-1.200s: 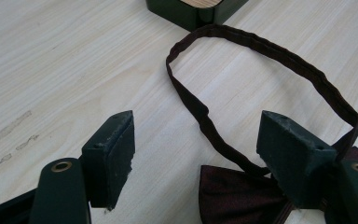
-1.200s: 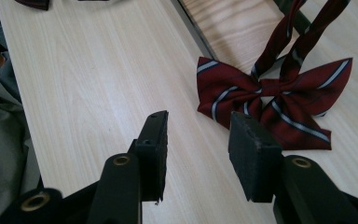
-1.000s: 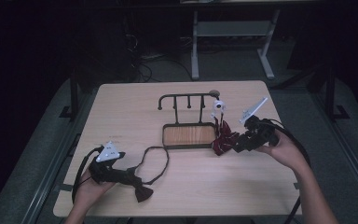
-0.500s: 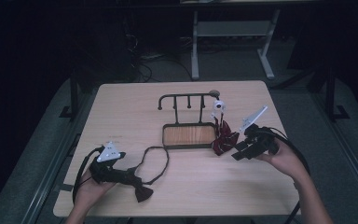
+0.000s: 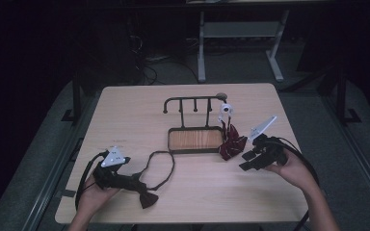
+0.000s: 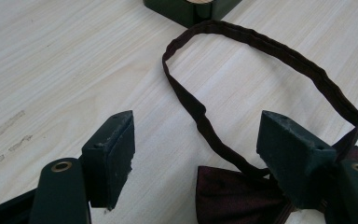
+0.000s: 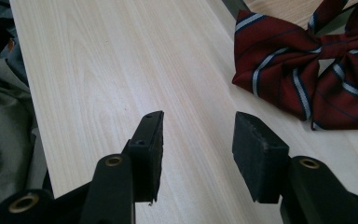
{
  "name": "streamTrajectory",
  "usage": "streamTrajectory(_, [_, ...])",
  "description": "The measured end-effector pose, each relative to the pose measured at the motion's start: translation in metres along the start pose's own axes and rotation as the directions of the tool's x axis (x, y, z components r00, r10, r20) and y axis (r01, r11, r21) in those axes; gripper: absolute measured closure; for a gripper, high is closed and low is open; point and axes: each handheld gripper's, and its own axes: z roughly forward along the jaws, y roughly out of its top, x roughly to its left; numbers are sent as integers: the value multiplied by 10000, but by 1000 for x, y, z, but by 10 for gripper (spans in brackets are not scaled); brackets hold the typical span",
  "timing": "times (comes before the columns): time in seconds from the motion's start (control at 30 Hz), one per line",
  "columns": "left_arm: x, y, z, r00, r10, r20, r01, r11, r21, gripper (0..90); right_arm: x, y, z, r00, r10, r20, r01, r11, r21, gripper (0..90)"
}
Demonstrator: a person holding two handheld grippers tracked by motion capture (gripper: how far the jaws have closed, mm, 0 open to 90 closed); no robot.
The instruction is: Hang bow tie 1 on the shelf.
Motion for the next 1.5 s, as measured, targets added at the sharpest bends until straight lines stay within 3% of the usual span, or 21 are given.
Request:
streamTrajectory(0.87, [1, 1, 2, 9999, 23, 126, -24, 10000, 56, 283, 9, -15, 6, 10000, 72, -4, -72, 9999, -75, 506])
streamTrajectory(1.33, [2, 1, 1, 9999, -13, 104, 13, 10000, -15, 283, 23, -18, 8, 9997, 57, 228, -53, 9999, -153, 437])
streamTrajectory(1.5, [2, 1, 2, 9999, 61, 125, -61, 10000, 36, 283, 28, -21, 9, 9996, 102, 265, -89, 9989, -453, 410])
